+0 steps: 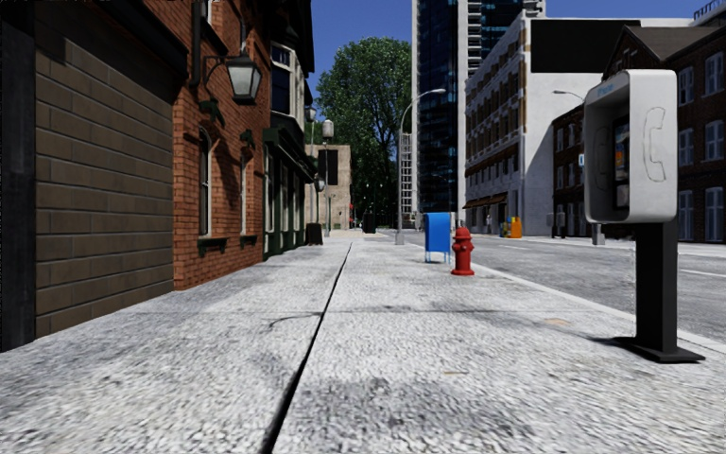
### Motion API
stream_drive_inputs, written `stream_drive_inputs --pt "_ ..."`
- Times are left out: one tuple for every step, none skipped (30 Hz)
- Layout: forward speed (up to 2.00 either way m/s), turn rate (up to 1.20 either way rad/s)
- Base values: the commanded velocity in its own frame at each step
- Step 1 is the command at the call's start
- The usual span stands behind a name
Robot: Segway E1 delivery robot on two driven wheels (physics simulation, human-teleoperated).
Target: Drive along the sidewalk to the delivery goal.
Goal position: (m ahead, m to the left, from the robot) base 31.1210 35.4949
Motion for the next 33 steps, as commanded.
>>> stream_drive_inputs --pt "2.0 0.0" --pt "2.0 0.0" --pt "2.0 0.0" --pt "2.0 0.0" --pt "2.0 0.0" --pt "2.0 0.0" --pt "2.0 0.0" --pt "2.0 0.0" --pt "2.0 0.0" --pt "2.0 0.0" --pt "2.0 0.0" --pt "2.0 0.0" --pt "2.0 0.0" --pt "2.0 0.0" --pt "2.0 0.0" --pt "2.0 0.0" --pt "2.0 0.0" --pt "2.0 0.0" --pt "2.0 0.0" --pt "2.0 0.0" --pt "2.0 0.0" --pt "2.0 0.0" --pt "2.0 0.0" --pt "2.0 0.0" --pt "2.0 0.0" --pt "2.0 0.0" --pt "2.0 0.0" --pt "2.0 0.0" --pt "2.0 0.0" --pt "2.0 0.0" --pt "2.0 0.0" --pt "2.0 0.0" --pt "2.0 0.0"
